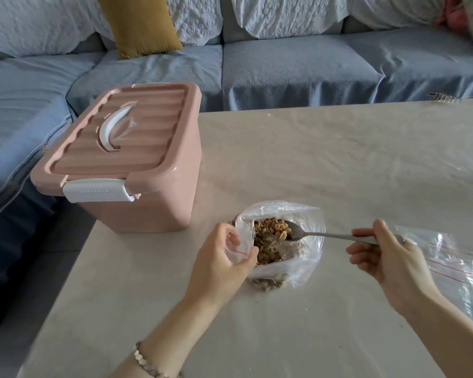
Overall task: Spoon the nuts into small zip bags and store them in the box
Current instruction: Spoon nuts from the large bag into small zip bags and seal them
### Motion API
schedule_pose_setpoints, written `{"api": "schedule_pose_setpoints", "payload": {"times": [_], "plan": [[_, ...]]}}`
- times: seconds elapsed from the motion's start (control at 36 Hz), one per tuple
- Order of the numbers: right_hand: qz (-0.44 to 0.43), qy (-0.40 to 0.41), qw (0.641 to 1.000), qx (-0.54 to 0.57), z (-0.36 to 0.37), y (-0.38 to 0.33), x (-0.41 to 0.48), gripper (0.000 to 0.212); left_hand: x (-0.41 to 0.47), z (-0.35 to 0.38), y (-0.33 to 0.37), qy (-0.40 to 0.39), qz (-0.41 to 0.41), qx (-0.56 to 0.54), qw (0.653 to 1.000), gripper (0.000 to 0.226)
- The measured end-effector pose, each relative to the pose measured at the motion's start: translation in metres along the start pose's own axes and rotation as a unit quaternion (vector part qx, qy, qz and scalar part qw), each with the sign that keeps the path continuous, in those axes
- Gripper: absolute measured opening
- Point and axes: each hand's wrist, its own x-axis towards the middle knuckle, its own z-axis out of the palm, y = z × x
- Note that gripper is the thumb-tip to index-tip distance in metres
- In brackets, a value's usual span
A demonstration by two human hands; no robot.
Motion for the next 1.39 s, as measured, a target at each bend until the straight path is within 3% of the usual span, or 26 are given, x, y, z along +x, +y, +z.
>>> {"api": "schedule_pose_setpoints", "payload": {"times": [0.08,0.31,0.5,0.72,0.89,0.97,1.03,1.11,1.19,1.39], "plan": [[-0.021,-0.014,1.000,-0.011,0.003,-0.020,0.000,0.037,0.002,0.002,0.005,-0.036,-0.027,0.001,0.999,0.029],[-0.073,-0.057,0.994,-0.065,0.024,-0.042,-0.011,0.037,0.002,0.013,0.012,-0.023,-0.036,0.023,0.999,0.028],[-0.211,-0.063,0.969,-0.110,0.036,-0.028,-0.039,0.037,0.003,0.019,0.020,0.005,-0.054,0.026,0.998,0.032],[-0.410,-0.146,0.871,-0.229,0.025,-0.013,-0.052,0.040,0.002,0.020,0.017,0.017,-0.050,0.017,0.998,0.030],[-0.479,-0.198,0.797,-0.311,0.021,-0.020,-0.046,0.038,0.004,0.017,0.013,0.008,-0.007,0.033,0.999,0.031],[-0.462,-0.149,0.834,-0.262,0.023,-0.024,-0.044,0.038,0.003,0.015,0.009,0.025,0.007,0.045,0.999,0.033],[-0.407,-0.094,0.881,-0.220,0.024,-0.027,-0.039,0.035,0.002,0.012,0.006,0.032,0.001,0.052,0.998,0.033],[-0.320,-0.044,0.915,-0.243,0.021,-0.022,-0.020,0.034,-0.001,0.010,0.002,0.029,-0.021,0.058,0.998,0.031],[-0.269,-0.042,0.923,-0.272,0.024,-0.013,-0.007,0.032,-0.004,0.010,-0.003,0.008,-0.037,0.073,0.997,0.028],[-0.245,-0.079,0.900,-0.352,0.038,0.004,0.005,0.031,-0.005,0.012,-0.006,-0.050,-0.080,0.070,0.993,0.026]]}}
